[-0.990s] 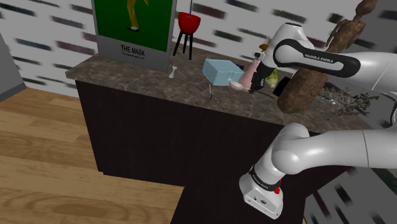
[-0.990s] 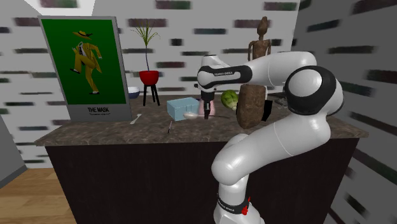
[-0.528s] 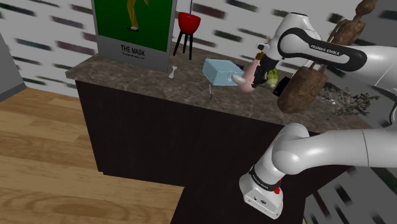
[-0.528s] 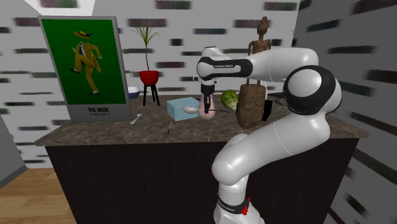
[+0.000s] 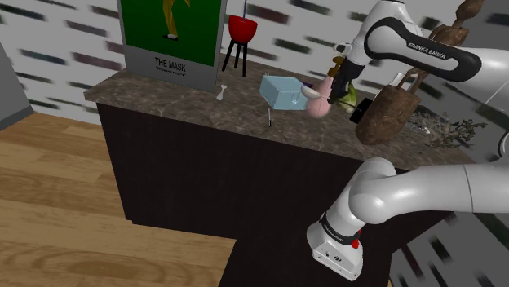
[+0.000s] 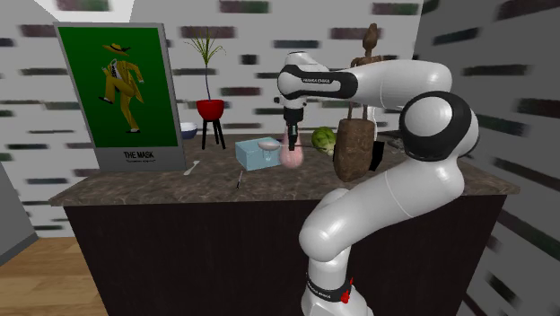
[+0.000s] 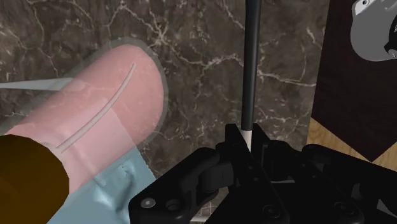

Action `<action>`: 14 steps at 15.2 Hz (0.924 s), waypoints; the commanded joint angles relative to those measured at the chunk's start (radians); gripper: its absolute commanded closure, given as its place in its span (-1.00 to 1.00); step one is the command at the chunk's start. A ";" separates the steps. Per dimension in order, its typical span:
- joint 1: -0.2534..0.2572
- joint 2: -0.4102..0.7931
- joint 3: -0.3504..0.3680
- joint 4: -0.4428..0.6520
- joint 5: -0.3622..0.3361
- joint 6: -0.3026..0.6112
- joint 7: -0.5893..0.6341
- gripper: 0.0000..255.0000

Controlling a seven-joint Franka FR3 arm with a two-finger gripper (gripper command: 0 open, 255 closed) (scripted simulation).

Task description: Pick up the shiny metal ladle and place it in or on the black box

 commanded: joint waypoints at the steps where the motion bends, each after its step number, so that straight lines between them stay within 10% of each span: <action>1: 0.005 0.011 0.005 0.033 0.007 -0.021 -0.004 1.00; 7: 0.015 0.034 0.021 0.117 0.026 -0.083 -0.013 1.00; 14: -0.004 0.055 -0.132 0.208 -0.048 -0.094 -0.184 1.00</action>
